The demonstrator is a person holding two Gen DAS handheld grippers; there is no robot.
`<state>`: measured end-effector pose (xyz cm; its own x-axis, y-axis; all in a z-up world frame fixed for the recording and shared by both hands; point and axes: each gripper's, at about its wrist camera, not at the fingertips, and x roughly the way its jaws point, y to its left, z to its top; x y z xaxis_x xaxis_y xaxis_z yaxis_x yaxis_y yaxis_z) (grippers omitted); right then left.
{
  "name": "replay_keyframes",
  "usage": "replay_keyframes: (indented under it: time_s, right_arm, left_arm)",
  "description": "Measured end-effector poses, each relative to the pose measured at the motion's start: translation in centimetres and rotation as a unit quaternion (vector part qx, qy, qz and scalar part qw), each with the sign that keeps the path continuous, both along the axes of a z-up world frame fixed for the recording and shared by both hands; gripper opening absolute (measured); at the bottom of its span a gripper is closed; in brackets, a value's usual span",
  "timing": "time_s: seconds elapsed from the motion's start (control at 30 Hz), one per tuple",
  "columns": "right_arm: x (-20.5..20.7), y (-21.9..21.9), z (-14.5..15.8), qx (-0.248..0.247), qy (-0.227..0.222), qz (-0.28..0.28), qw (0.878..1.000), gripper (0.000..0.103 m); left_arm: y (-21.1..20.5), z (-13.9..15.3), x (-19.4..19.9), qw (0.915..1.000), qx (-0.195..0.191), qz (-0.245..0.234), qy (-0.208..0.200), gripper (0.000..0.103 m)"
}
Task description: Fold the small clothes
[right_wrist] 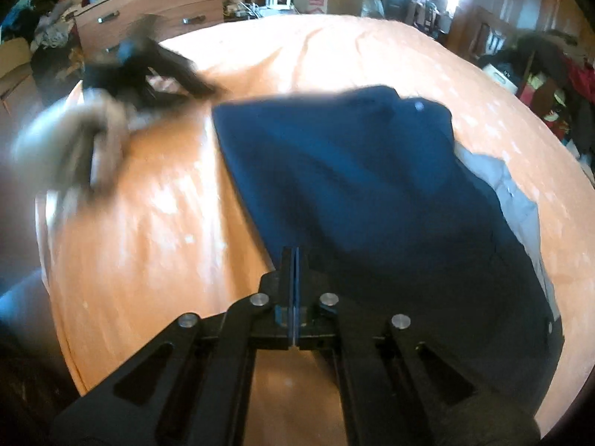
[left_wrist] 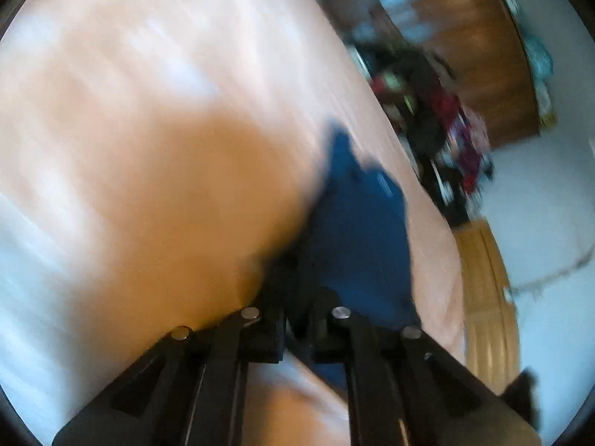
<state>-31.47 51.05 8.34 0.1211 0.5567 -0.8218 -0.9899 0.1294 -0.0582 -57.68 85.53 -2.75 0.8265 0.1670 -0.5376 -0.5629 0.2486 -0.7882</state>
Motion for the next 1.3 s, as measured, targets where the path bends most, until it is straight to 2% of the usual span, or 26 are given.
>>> replay_keyframes:
  time_s: [0.07, 0.1, 0.13, 0.17, 0.2, 0.23, 0.33, 0.37, 0.4, 0.43, 0.5, 0.53, 0.6, 0.67, 0.7, 0.77, 0.83, 0.93, 1.0, 1.07, 1.1, 1.13, 1.17, 1.2, 1.23, 1.3]
  right_arm:
    - [0.4, -1.1, 0.0, 0.008, 0.012, -0.009, 1.0, 0.0]
    - [0.5, -1.5, 0.2, 0.014, 0.016, -0.013, 1.0, 0.0]
    - [0.9, -1.9, 0.6, 0.024, 0.025, -0.018, 0.999, 0.001]
    - [0.9, -2.2, 0.8, 0.03, 0.028, -0.022, 0.999, 0.008]
    - [1.2, -2.3, 1.1, 0.038, 0.032, -0.028, 0.998, 0.022]
    - [1.5, -2.4, 1.4, 0.047, 0.039, -0.036, 0.998, 0.029]
    - [2.4, -3.5, 2.4, 0.077, 0.08, -0.065, 0.992, 0.051]
    - [2.9, -3.8, 2.4, 0.08, 0.087, -0.076, 0.99, 0.067]
    - [3.7, -4.5, 2.4, 0.084, 0.097, -0.099, 0.987, 0.076]
    - [4.4, -5.2, 2.2, 0.084, 0.103, -0.117, 0.984, 0.076]
    - [5.7, -7.6, 2.0, 0.074, 0.087, -0.175, 0.978, 0.076]
    - [5.8, -8.7, 2.2, 0.074, 0.077, -0.192, 0.976, 0.076]
    - [5.7, -11.6, 2.6, 0.076, 0.054, -0.236, 0.967, 0.079]
    - [5.1, -14.9, 2.7, 0.092, 0.056, -0.276, 0.955, 0.083]
    - [4.7, -16.3, 2.5, 0.098, 0.059, -0.292, 0.949, 0.085]
    - [3.3, -18.6, 1.3, 0.094, 0.053, -0.316, 0.943, 0.086]
    - [2.1, -20.5, -0.5, 0.081, 0.074, -0.335, 0.936, 0.086]
    - [0.4, -21.9, -3.3, 0.056, 0.097, -0.35, 0.93, 0.087]
    - [-0.5, -22.6, -4.2, 0.07, 0.089, -0.364, 0.925, 0.101]
    - [-0.4, -23.1, -4.5, 0.079, 0.093, -0.383, 0.916, 0.103]
    - [-0.3, -23.0, -4.5, 0.08, 0.098, -0.392, 0.911, 0.103]
    - [-0.3, -22.8, -4.5, 0.08, 0.1, -0.404, 0.906, 0.103]
    - [0.1, -22.9, -4.6, 0.08, 0.101, -0.41, 0.903, 0.103]
    - [0.3, -22.8, -4.6, 0.079, 0.101, -0.415, 0.901, 0.103]
    - [0.3, -22.7, -4.6, 0.078, 0.101, -0.416, 0.9, 0.103]
    - [0.2, -23.0, -5.0, 0.082, 0.101, -0.411, 0.902, 0.103]
  left_arm:
    - [4.3, 1.2, -6.4, 0.9945, 0.003, 0.101, -0.024, 0.0]
    - [4.9, 2.3, -7.0, 0.9957, 0.022, 0.089, -0.016, 0.0]
    - [4.9, 3.4, -7.0, 0.9972, 0.042, 0.063, -0.004, 0.0]
    - [4.2, 4.4, -6.7, 0.9978, 0.059, 0.031, 0.0, 0.0]
    - [2.9, 5.2, -5.9, 0.9975, 0.068, -0.018, -0.006, 0.005]
    - [1.2, 5.7, -4.8, 0.995, 0.074, -0.066, -0.014, 0.02]
    - [-2.9, 6.1, -1.8, 0.9841, 0.091, -0.151, -0.023, 0.047]
    - [-4.7, 5.8, -0.3, 0.9789, 0.099, -0.179, -0.007, 0.049]
    - [-5.8, 5.5, 0.9, 0.9752, 0.107, -0.194, 0.015, 0.05]
    - [-6.8, 5.2, 2.1, 0.9705, 0.115, -0.209, 0.035, 0.05]
    - [-9.7, 4.8, 4.3, 0.9535, 0.16, -0.231, 0.11, 0.05]
    - [-11.7, 5.0, 5.4, 0.9384, 0.194, -0.249, 0.14, 0.05]
    - [-15.0, 5.9, 6.9, 0.9141, 0.245, -0.281, 0.159, 0.05]
    - [-18.1, 6.3, 8.1, 0.8924, 0.278, -0.321, 0.152, 0.053]
    - [-19.0, 6.3, 8.6, 0.8865, 0.283, -0.334, 0.149, 0.057]
    - [-20.0, 5.1, 8.9, 0.8816, 0.284, -0.342, 0.159, 0.061]
    - [-20.5, 3.4, 9.6, 0.8783, 0.285, -0.339, 0.179, 0.062]
    - [-20.9, 2.9, 9.5, 0.8733, 0.3, -0.337, 0.185, 0.064]
    - [-21.3, 2.8, 9.5, 0.8668, 0.308, -0.34, 0.195, 0.067]
    - [-21.8, 2.5, 9.2, 0.851, 0.321, -0.358, 0.212, 0.078]
    - [-22.3, 2.4, 9.8, 0.843, 0.324, -0.369, 0.22, 0.092]
    - [-23.0, 2.2, 10.5, 0.8299, 0.332, -0.382, 0.236, 0.103]
    - [-23.8, 2.1, 11.1, 0.8175, 0.345, -0.381, 0.259, 0.103]
    - [-24.2, 2.0, 11.5, 0.8099, 0.352, -0.381, 0.274, 0.103]
    - [-24.4, 2.0, 11.7, 0.8081, 0.352, -0.379, 0.282, 0.103]
    - [-23.9, 2.1, 12.2, 0.8176, 0.332, -0.375, 0.284, 0.103]
